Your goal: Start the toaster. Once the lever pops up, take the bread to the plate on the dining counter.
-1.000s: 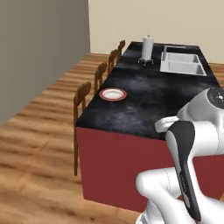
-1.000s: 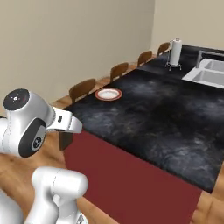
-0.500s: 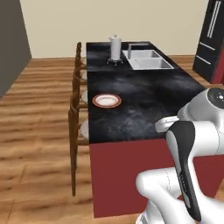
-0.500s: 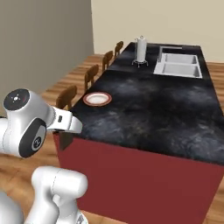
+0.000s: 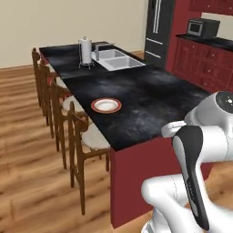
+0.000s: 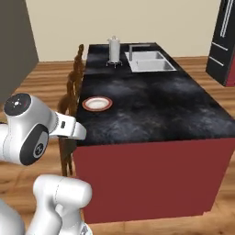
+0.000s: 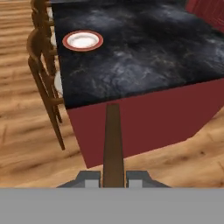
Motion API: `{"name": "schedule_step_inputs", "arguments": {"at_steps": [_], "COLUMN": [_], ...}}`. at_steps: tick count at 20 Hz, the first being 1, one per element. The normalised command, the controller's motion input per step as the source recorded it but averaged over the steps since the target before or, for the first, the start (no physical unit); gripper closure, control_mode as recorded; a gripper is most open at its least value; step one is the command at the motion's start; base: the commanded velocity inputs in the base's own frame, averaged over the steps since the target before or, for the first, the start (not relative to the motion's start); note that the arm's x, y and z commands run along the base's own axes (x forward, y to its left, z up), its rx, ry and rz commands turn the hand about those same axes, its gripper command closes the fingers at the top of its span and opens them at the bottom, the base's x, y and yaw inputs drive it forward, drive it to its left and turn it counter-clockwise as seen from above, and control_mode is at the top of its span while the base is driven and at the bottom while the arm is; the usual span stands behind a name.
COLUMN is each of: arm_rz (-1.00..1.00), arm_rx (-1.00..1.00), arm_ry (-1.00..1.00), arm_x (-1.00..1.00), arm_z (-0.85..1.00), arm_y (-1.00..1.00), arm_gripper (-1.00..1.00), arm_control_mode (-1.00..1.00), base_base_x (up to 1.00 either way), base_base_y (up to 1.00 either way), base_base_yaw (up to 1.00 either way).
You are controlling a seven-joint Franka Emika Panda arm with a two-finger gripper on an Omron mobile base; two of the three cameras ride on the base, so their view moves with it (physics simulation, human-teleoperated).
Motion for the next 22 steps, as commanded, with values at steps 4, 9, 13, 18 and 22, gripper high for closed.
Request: {"name": "schedule_step_inputs", "arguments": {"at_steps": [4, 9, 13, 18, 22], "arm_rz": [0.00, 0.00, 0.00, 0.00, 0.00], "arm_rx": [0.00, 0.00, 0.00, 0.00, 0.00], "arm_ry": [0.00, 0.00, 0.00, 0.00, 0.00], "arm_x": [0.00, 0.00, 0.00, 0.00, 0.00], "arm_z": [0.00, 0.00, 0.00, 0.00, 0.00], "arm_y": [0.00, 0.00, 0.00, 0.00, 0.00], "arm_gripper": [1.00, 1.00, 1.00, 1.00, 1.00], "arm_control_mode": [1.00, 1.00, 1.00, 1.00, 1.00], "base_base_x": [0.00, 0.00, 0.03, 0.04, 0.05], "base_base_y": [1.00, 1.00, 1.00, 1.00, 1.00], "base_base_yaw": [-0.59, -0.58, -0.59, -0.59, -0.60]}}
